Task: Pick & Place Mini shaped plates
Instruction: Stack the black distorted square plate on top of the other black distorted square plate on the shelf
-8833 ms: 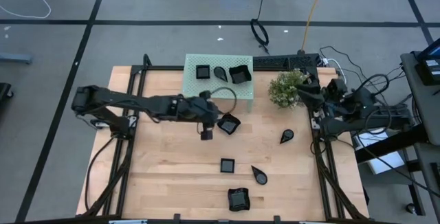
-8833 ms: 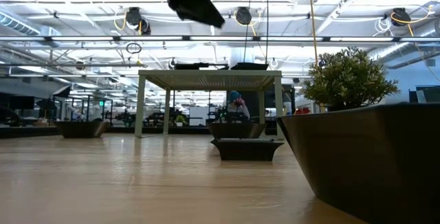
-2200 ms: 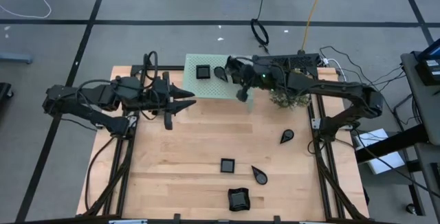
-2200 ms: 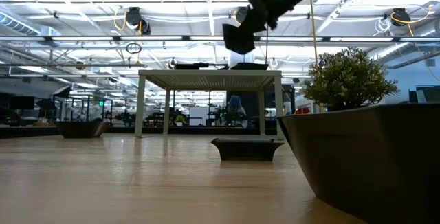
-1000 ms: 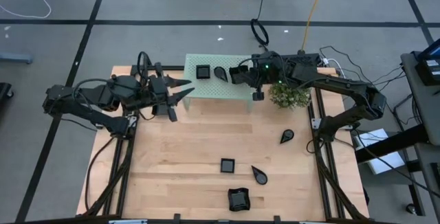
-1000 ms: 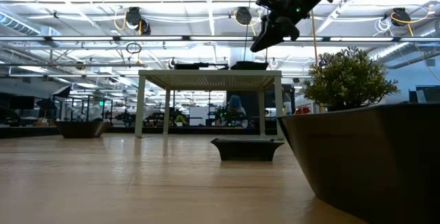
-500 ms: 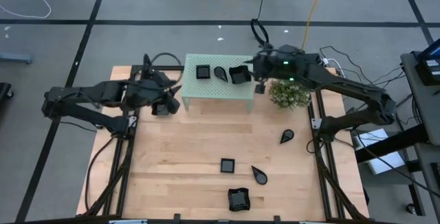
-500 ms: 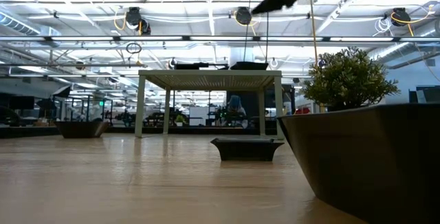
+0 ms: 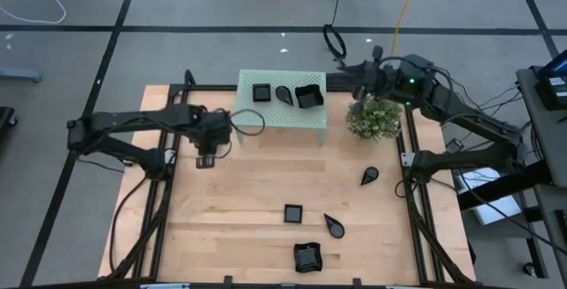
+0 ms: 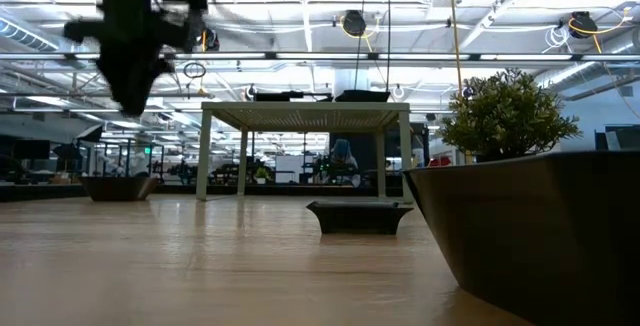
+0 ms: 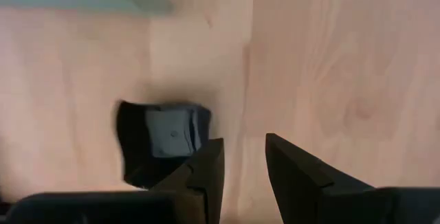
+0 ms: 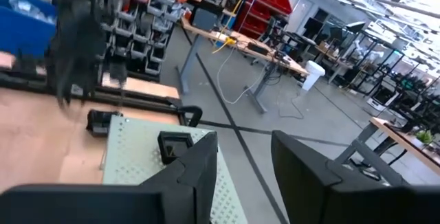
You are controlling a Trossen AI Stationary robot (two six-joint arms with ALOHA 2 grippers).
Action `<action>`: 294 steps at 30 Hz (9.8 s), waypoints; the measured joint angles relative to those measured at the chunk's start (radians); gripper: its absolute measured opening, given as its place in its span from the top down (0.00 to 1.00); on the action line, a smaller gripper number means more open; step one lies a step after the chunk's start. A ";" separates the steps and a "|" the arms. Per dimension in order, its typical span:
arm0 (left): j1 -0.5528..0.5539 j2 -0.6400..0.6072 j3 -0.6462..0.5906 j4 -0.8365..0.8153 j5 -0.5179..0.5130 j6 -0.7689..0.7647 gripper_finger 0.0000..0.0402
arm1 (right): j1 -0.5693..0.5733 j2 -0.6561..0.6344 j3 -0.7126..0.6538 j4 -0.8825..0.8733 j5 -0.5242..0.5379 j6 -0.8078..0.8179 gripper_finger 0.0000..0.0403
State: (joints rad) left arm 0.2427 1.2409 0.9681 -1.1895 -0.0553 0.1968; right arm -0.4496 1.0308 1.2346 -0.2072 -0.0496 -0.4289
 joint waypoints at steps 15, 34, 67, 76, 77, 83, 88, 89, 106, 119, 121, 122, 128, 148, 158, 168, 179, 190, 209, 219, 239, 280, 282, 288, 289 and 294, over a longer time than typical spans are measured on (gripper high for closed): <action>0.113 0.140 -0.169 0.152 -0.073 0.008 0.72 | 0.000 -0.031 0.000 -0.037 0.000 0.027 0.69; 0.100 0.149 -0.160 0.128 -0.071 -0.302 0.72 | 0.000 -0.030 0.000 -0.113 0.001 -0.003 0.69; 0.152 0.148 -0.270 0.390 -0.086 -0.883 0.72 | 0.000 -0.030 0.000 -0.113 0.000 0.024 0.71; 0.125 0.148 -0.270 0.455 0.215 -0.788 0.72 | 0.000 -0.030 0.000 -0.113 0.000 0.025 0.71; 0.116 0.148 -0.270 0.464 0.258 -0.781 0.72 | 0.000 -0.030 0.000 -0.113 -0.001 0.025 0.71; 0.033 0.148 -0.270 0.521 0.453 -0.743 0.72 | 0.000 -0.030 0.000 -0.113 -0.001 0.025 0.71; -0.017 0.148 -0.270 0.588 0.473 -0.713 0.72 | 0.000 -0.030 0.000 -0.113 -0.001 0.025 0.71; -0.023 0.148 -0.270 0.605 0.474 -0.714 0.72 | 0.000 -0.030 0.000 -0.113 -0.001 0.025 0.71; -0.248 0.112 -0.258 0.645 0.043 -0.753 0.72 | 0.000 -0.030 0.000 -0.127 -0.004 0.076 0.71; -0.307 0.256 -0.257 0.666 -0.040 -0.830 0.72 | 0.000 -0.020 0.000 -0.127 -0.005 0.077 0.71; -0.307 0.279 -0.254 0.687 -0.043 -0.836 0.72 | 0.000 -0.020 0.000 -0.127 -0.005 0.077 0.71; -0.306 0.283 -0.254 0.697 -0.041 -0.839 0.72 | 0.000 -0.020 0.000 -0.128 -0.005 0.077 0.71; -0.309 0.293 -0.255 0.754 -0.058 -0.819 0.82 | 0.000 -0.020 0.000 -0.122 -0.006 0.077 0.71; -0.248 0.296 -0.259 1.246 0.079 -0.247 0.96 | 0.000 -0.020 0.000 -0.119 -0.007 0.080 0.71; -0.231 0.180 -0.258 1.249 0.071 -0.443 0.94 | 0.000 -0.019 0.000 -0.120 -0.008 0.133 0.71; -0.233 -0.085 -0.258 1.005 0.040 -0.796 0.65 | 0.003 -0.019 0.000 -0.122 -0.007 0.133 0.71; -0.261 -0.135 -0.259 0.504 0.051 -1.238 0.59 | 0.040 -0.019 0.000 -0.141 -0.006 0.133 0.71; -0.255 -0.004 -0.361 0.597 0.004 -1.361 0.59 | 0.039 -0.019 0.000 -0.146 -0.005 0.130 0.71; -0.233 0.285 -0.375 1.230 0.047 -1.211 0.59 | 0.039 -0.014 -0.002 -0.140 -0.005 0.187 0.71; -0.228 0.219 -0.375 1.278 0.193 -1.186 0.59 | 0.107 0.027 -0.196 0.009 -0.046 0.245 0.71; -0.407 -0.256 -0.374 1.378 0.252 -1.168 0.59 | 0.418 0.526 -0.282 0.251 -0.060 0.074 0.71; -0.506 -0.364 -0.374 1.476 0.054 -1.116 0.59 | 0.478 0.874 -0.282 0.544 0.076 0.088 0.99; -0.506 -0.364 -0.374 1.475 0.054 -1.116 0.59 | 0.478 0.859 -0.282 0.530 0.076 0.109 0.98; -0.506 -0.364 -0.374 1.477 0.054 -1.116 0.59 | 0.478 0.724 -0.282 0.501 0.092 0.158 1.00; -0.506 -0.364 -0.374 1.478 0.054 -1.116 0.59 | 0.478 0.695 -0.282 0.508 0.104 0.159 1.00; -0.506 -0.364 -0.374 1.478 0.054 -1.116 0.59 | 0.478 0.518 -0.281 0.511 0.154 0.159 1.00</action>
State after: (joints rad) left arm -0.2634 0.8768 0.5941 0.2890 -0.0017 -0.9192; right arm 0.0284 1.5486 0.9535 0.3037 0.1044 -0.2695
